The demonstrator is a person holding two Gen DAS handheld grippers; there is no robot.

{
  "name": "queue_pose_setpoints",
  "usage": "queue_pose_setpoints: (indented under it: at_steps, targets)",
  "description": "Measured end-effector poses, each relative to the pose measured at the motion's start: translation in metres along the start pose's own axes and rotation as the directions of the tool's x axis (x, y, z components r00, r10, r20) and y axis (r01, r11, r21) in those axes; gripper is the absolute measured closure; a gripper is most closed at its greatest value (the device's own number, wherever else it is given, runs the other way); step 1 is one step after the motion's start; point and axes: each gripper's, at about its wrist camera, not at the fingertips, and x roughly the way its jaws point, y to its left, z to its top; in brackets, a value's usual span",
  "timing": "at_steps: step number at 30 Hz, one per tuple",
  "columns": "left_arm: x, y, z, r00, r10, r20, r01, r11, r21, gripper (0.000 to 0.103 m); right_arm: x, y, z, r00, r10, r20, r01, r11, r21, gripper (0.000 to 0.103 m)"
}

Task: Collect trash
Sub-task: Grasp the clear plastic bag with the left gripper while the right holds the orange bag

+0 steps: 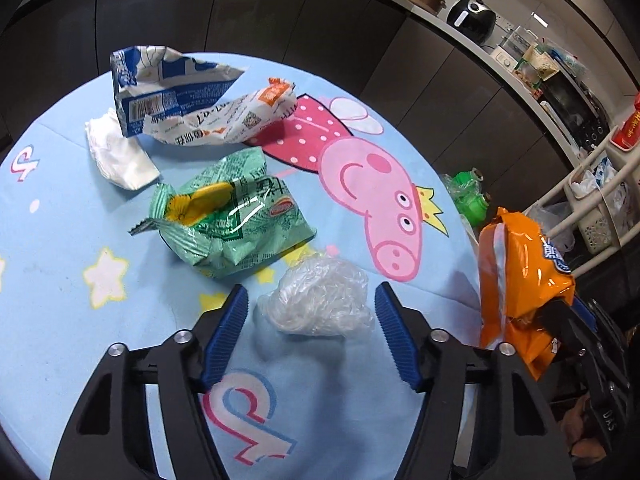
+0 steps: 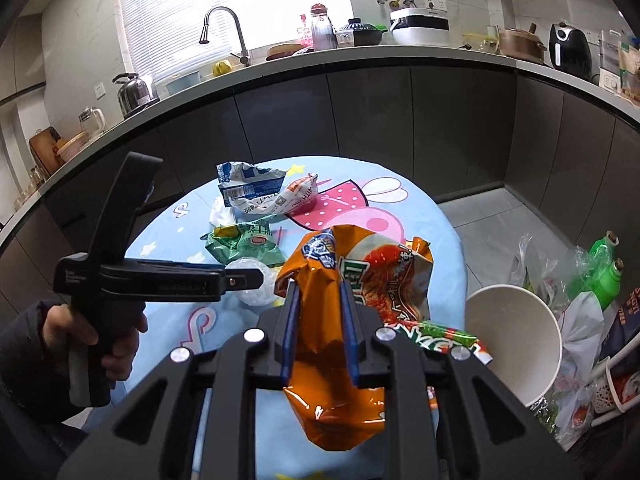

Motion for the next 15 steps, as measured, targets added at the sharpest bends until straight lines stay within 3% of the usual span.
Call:
queue_pose_setpoints:
  at_steps: [2,3,4,5,7,15]
  targets:
    - [0.003,-0.001,-0.001,1.0,0.002,-0.011,-0.002,1.0,0.003,0.052,-0.001,-0.002,0.0,1.0,0.003,0.004,-0.003,1.0,0.007,0.082]
    - [0.004,-0.002,-0.002,1.0,0.003,-0.017,-0.003,1.0,0.008,0.063,-0.001,-0.003,0.0,1.0,0.005,0.006,-0.005,1.0,0.01,0.082]
    - [0.006,-0.004,-0.003,1.0,-0.002,-0.029,0.003,1.0,0.016,0.082,-0.001,-0.003,-0.001,1.0,0.007,0.007,-0.007,1.0,0.012,0.082]
    - [0.007,-0.006,-0.004,0.999,-0.01,-0.04,0.011,1.0,0.025,0.091,-0.002,-0.003,-0.001,1.0,0.006,0.009,-0.006,1.0,0.014,0.082]
    - [0.003,-0.01,-0.006,0.999,-0.015,-0.038,0.017,0.999,0.04,0.096,-0.006,-0.004,-0.001,1.0,0.0,0.018,0.0,1.0,0.019,0.082]
    - [-0.036,-0.045,0.001,0.997,-0.074,0.037,0.069,0.989,0.131,0.096,-0.031,-0.022,0.004,0.995,-0.056,0.078,0.052,0.997,0.054,0.082]
